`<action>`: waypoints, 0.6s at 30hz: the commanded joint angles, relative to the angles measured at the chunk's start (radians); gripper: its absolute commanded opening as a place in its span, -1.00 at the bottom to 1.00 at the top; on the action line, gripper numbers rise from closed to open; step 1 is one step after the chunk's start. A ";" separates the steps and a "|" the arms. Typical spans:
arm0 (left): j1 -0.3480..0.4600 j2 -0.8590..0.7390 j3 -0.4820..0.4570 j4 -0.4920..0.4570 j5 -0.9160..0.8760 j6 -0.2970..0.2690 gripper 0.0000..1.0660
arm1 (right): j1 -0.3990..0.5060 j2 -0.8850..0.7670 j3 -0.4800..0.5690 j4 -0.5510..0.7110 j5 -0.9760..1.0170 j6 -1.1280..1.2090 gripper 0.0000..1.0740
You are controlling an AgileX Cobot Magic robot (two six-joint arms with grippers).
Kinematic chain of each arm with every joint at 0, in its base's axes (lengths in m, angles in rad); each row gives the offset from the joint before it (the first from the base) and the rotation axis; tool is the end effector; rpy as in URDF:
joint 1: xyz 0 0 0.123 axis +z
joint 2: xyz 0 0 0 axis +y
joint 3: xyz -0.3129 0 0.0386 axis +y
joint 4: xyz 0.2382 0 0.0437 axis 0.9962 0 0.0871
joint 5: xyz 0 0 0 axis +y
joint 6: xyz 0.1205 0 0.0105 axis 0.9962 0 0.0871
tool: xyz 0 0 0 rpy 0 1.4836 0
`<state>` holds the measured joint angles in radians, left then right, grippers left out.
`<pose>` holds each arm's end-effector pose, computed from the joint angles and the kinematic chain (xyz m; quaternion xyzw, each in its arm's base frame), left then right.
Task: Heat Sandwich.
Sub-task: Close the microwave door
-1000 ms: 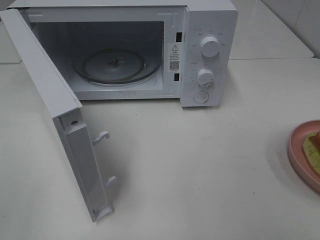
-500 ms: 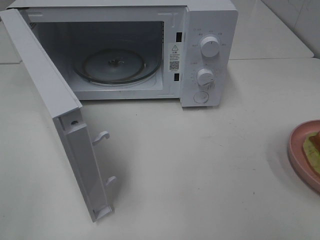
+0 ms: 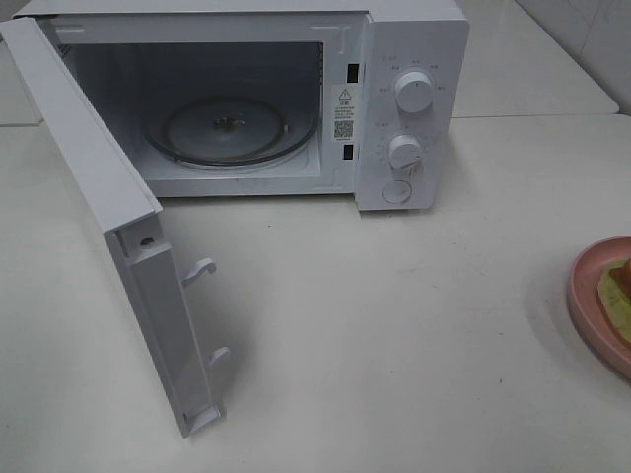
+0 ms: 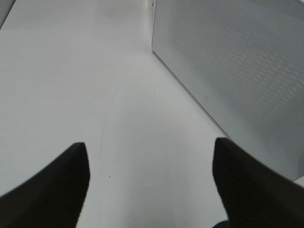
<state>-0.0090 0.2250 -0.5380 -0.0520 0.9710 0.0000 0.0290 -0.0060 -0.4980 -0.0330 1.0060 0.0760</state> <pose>0.0184 -0.0054 0.2801 0.0014 0.8773 -0.0280 0.4791 -0.0149 -0.0038 0.2643 0.0199 0.8372 0.0122 0.5464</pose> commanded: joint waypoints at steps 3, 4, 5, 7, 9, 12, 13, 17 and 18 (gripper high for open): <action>0.004 0.092 0.015 0.001 -0.121 0.000 -0.18 | -0.005 -0.025 0.002 -0.005 -0.008 -0.011 0.40; 0.004 0.131 0.027 -0.003 -0.184 0.000 -0.26 | -0.005 -0.025 0.002 -0.005 -0.008 -0.011 0.40; 0.004 0.151 0.032 -0.004 -0.219 0.000 -0.42 | -0.005 -0.025 0.002 -0.005 -0.008 -0.011 0.40; 0.004 0.167 0.036 -0.004 -0.253 0.000 -0.48 | -0.005 -0.025 0.002 -0.004 -0.008 -0.010 0.40; 0.004 0.231 0.038 0.002 -0.328 0.000 -0.76 | -0.005 -0.025 0.002 -0.004 -0.008 -0.010 0.40; 0.004 0.281 0.038 0.003 -0.376 0.000 -1.00 | -0.005 -0.025 0.002 -0.004 -0.008 -0.010 0.40; 0.004 0.327 0.038 0.005 -0.434 0.000 -1.00 | -0.005 -0.025 0.002 -0.004 -0.008 -0.010 0.40; 0.004 0.399 0.038 0.005 -0.526 0.000 -1.00 | -0.005 -0.025 0.002 -0.004 -0.008 -0.010 0.40; 0.004 0.448 0.044 0.008 -0.605 0.000 -1.00 | -0.005 -0.025 0.002 -0.004 -0.008 -0.008 0.40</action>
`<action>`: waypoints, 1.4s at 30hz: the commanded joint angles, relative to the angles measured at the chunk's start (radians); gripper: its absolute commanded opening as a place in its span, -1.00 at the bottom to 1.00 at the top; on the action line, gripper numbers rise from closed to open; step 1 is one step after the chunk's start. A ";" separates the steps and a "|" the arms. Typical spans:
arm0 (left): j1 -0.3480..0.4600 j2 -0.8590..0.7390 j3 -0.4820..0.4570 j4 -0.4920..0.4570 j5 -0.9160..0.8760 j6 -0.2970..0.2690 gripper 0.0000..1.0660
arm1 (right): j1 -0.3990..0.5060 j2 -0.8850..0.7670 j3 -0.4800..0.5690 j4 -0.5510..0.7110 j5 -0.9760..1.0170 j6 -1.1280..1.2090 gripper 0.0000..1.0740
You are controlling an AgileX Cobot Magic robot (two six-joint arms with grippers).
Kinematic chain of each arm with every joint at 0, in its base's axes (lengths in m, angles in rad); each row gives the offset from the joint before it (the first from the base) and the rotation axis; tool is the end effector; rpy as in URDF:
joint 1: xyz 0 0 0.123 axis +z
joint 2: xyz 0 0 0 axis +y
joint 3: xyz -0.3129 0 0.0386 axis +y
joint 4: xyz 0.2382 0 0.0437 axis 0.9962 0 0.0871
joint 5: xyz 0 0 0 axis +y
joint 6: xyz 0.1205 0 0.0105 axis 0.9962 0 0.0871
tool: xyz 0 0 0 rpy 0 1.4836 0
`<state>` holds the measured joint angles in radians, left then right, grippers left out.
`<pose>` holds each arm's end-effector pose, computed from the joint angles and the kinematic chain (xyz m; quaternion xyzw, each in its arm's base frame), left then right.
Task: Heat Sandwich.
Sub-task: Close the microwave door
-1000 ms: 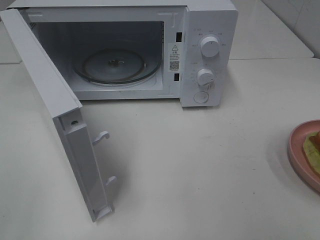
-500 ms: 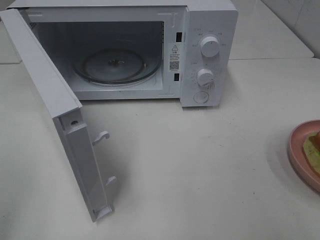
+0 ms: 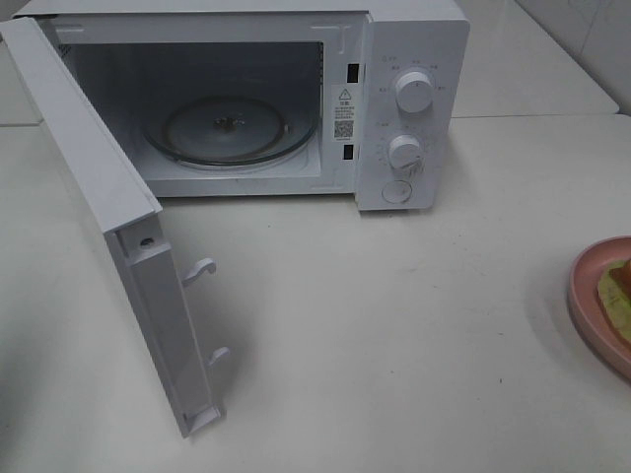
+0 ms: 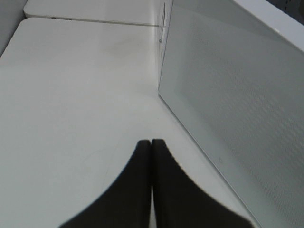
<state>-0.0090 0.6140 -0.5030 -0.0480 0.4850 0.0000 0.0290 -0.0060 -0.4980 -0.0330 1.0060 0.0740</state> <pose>0.1137 -0.0037 0.2930 -0.0088 0.8621 -0.0227 0.5061 -0.0149 -0.0038 0.2643 0.0191 0.8372 0.0116 0.5464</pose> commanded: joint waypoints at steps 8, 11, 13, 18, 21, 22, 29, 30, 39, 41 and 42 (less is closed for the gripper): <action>0.002 0.200 0.102 0.009 -0.470 0.000 -1.00 | -0.005 -0.025 0.002 -0.004 -0.008 -0.006 0.40; 0.002 0.258 0.140 0.018 -0.590 0.000 -1.00 | -0.005 -0.025 0.002 -0.004 -0.008 -0.006 0.40; 0.002 0.314 0.182 0.040 -0.748 0.000 -1.00 | -0.005 -0.025 0.002 -0.004 -0.008 -0.006 0.40; 0.002 0.417 0.240 0.111 -0.976 0.000 -1.00 | -0.005 -0.025 0.002 -0.004 -0.008 -0.006 0.40; 0.002 0.457 0.247 0.143 -1.033 -0.008 -1.00 | -0.005 -0.025 0.002 -0.004 -0.008 -0.006 0.40; 0.002 0.496 0.247 0.170 -1.056 -0.008 -1.00 | -0.005 -0.025 0.002 -0.004 -0.008 -0.006 0.40; 0.002 0.596 0.244 0.239 -1.157 -0.113 -1.00 | -0.005 -0.025 0.002 -0.003 -0.008 -0.008 0.40; 0.002 0.616 0.244 0.254 -1.183 -0.158 -1.00 | -0.005 -0.025 0.002 -0.003 -0.008 -0.008 0.40; -0.036 0.797 0.205 0.379 -1.332 -0.208 -1.00 | -0.005 -0.025 0.002 -0.003 -0.008 -0.009 0.39; -0.097 0.845 0.176 0.377 -1.335 -0.179 -1.00 | -0.005 -0.025 0.002 -0.003 -0.008 -0.009 0.39; -0.121 0.861 0.167 0.374 -1.338 -0.157 -1.00 | -0.005 -0.025 0.002 -0.003 -0.008 -0.009 0.39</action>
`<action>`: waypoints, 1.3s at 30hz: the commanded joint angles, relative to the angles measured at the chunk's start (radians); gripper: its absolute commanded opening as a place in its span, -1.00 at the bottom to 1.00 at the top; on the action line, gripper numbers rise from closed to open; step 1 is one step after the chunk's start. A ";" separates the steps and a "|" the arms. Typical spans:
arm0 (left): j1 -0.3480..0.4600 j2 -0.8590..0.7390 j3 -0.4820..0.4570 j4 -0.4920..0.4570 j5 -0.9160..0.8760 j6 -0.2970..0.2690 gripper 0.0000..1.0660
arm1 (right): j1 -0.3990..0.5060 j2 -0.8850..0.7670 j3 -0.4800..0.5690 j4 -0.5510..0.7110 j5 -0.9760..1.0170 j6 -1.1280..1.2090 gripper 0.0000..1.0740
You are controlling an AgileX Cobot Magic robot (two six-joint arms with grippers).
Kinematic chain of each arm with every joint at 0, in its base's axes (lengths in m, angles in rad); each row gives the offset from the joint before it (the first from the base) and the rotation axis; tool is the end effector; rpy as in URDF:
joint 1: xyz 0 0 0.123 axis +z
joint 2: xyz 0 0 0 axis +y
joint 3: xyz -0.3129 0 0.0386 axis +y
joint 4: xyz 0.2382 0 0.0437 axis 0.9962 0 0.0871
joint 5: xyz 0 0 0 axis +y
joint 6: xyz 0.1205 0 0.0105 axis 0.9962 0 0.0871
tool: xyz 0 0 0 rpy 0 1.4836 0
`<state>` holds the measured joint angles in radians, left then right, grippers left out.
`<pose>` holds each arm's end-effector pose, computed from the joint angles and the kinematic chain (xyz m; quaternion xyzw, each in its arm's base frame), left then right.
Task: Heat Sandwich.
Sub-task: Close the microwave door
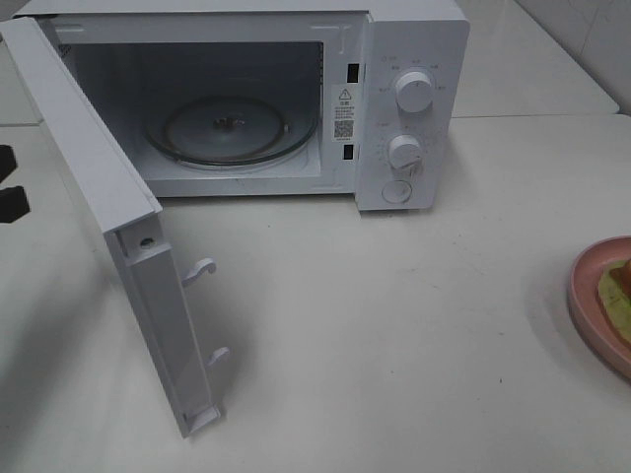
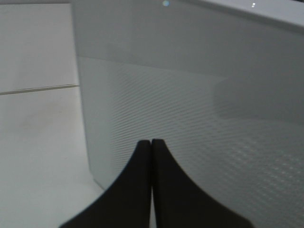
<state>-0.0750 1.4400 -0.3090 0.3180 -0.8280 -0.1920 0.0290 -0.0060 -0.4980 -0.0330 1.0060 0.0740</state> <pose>0.2499 -0.0467 0.2132 0.1113 0.7772 -0.1059 0.6103 -0.0149 -0.0038 0.2643 0.0191 0.8372 0.0116 0.5464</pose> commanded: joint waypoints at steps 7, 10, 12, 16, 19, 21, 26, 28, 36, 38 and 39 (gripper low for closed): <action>-0.200 0.123 -0.079 -0.126 -0.045 0.149 -1.00 | -0.005 -0.025 0.002 -0.003 -0.008 -0.009 0.39; -0.265 0.152 -0.102 -0.199 -0.067 0.182 -1.00 | -0.005 -0.025 0.002 -0.003 -0.008 -0.009 0.39; -0.306 0.173 -0.119 -0.261 -0.079 0.214 -1.00 | -0.005 -0.025 0.002 -0.003 -0.008 -0.009 0.39; -0.390 0.214 -0.170 -0.369 -0.081 0.272 -1.00 | -0.005 -0.025 0.002 -0.003 -0.008 -0.009 0.39; -0.446 0.248 -0.213 -0.442 -0.080 0.312 -1.00 | -0.005 -0.025 0.002 -0.003 -0.008 -0.009 0.39; -0.477 0.271 -0.245 -0.479 -0.078 0.335 -1.00 | -0.005 -0.025 0.002 -0.003 -0.008 -0.009 0.39; -0.548 0.349 -0.349 -0.555 -0.075 0.357 -1.00 | -0.005 -0.025 0.002 -0.003 -0.008 -0.008 0.39; -0.555 0.359 -0.364 -0.562 -0.069 0.357 -1.00 | -0.005 -0.025 0.002 -0.003 -0.008 -0.006 0.39; -0.623 0.451 -0.533 -0.645 0.010 0.439 -1.00 | -0.005 -0.025 0.002 -0.003 -0.008 -0.006 0.39; -0.625 0.459 -0.548 -0.662 0.013 0.447 -1.00 | -0.005 -0.025 0.002 -0.003 -0.008 -0.006 0.39; -0.632 0.477 -0.579 -0.685 0.025 0.458 -1.00 | -0.005 -0.025 0.002 -0.003 -0.008 -0.006 0.39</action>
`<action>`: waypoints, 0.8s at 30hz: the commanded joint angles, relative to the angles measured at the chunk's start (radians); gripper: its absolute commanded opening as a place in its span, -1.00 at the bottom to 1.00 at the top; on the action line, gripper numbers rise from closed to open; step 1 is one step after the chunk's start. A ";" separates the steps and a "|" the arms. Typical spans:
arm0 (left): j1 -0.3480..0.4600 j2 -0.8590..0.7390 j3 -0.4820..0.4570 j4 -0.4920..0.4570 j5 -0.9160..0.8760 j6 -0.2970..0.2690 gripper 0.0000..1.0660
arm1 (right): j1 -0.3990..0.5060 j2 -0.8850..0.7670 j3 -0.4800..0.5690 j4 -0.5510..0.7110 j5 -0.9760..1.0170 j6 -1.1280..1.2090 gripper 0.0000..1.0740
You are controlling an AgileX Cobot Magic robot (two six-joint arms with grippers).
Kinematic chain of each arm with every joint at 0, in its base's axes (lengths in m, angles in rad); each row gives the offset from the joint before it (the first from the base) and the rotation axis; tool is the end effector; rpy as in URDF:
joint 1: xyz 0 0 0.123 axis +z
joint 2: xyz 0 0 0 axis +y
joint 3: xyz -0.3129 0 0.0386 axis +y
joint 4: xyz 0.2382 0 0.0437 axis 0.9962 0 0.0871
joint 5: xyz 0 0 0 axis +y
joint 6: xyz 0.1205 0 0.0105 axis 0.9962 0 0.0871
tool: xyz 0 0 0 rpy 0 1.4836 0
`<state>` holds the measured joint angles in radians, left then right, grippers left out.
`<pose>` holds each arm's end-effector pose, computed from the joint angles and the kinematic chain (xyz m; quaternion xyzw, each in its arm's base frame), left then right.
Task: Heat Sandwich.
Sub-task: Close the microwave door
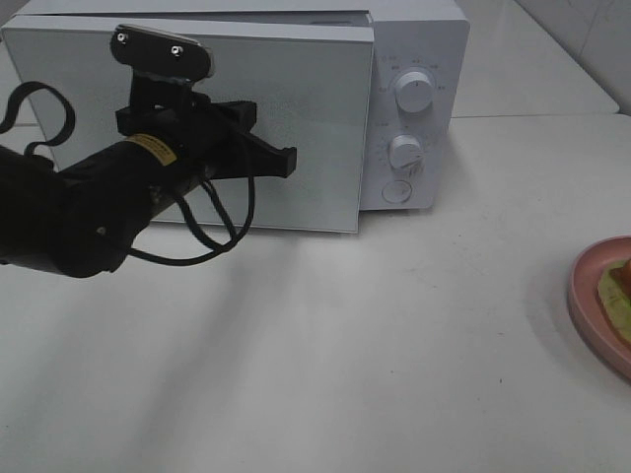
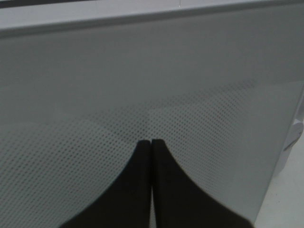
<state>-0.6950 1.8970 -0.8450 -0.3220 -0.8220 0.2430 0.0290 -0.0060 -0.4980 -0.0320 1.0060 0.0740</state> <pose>0.3320 -0.2403 0.2020 0.1950 0.7375 -0.1280 0.6338 -0.0149 -0.0037 0.2643 0.0191 0.8372 0.0121 0.5464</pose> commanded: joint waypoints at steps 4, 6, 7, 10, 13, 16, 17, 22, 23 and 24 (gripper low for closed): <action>-0.012 0.043 -0.091 -0.047 0.033 0.023 -1.00 | -0.005 -0.025 0.002 -0.004 -0.008 -0.006 0.39; -0.012 0.065 -0.134 -0.049 0.052 0.025 -1.00 | -0.005 -0.025 0.002 -0.004 -0.008 -0.006 0.39; -0.012 0.065 -0.134 -0.049 0.052 0.025 -1.00 | -0.005 -0.025 0.002 -0.004 -0.008 -0.006 0.39; -0.012 0.095 -0.190 -0.055 0.071 0.026 -1.00 | -0.005 -0.025 0.002 -0.004 -0.008 -0.006 0.39; -0.012 0.109 -0.216 -0.065 0.078 0.030 -1.00 | -0.005 -0.025 0.002 -0.004 -0.008 -0.006 0.39; -0.010 0.128 -0.261 -0.115 0.101 0.054 -1.00 | -0.005 -0.025 0.002 -0.004 -0.008 -0.007 0.39; -0.010 0.128 -0.261 -0.115 0.101 0.054 -1.00 | -0.005 -0.025 0.002 -0.004 -0.008 -0.007 0.39; -0.007 0.150 -0.320 -0.159 0.135 0.096 -1.00 | -0.005 -0.025 0.002 -0.004 -0.008 -0.005 0.39; -0.007 0.150 -0.335 -0.159 0.159 0.098 -1.00 | -0.005 -0.025 0.002 -0.004 -0.008 -0.005 0.39; -0.007 0.150 -0.340 -0.159 0.164 0.099 -1.00 | -0.005 -0.025 0.002 -0.004 -0.008 -0.005 0.39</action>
<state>-0.7300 2.0430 -1.1480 -0.4180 -0.5920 0.3360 0.0290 -0.0080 -0.4980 -0.0320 1.0060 0.0740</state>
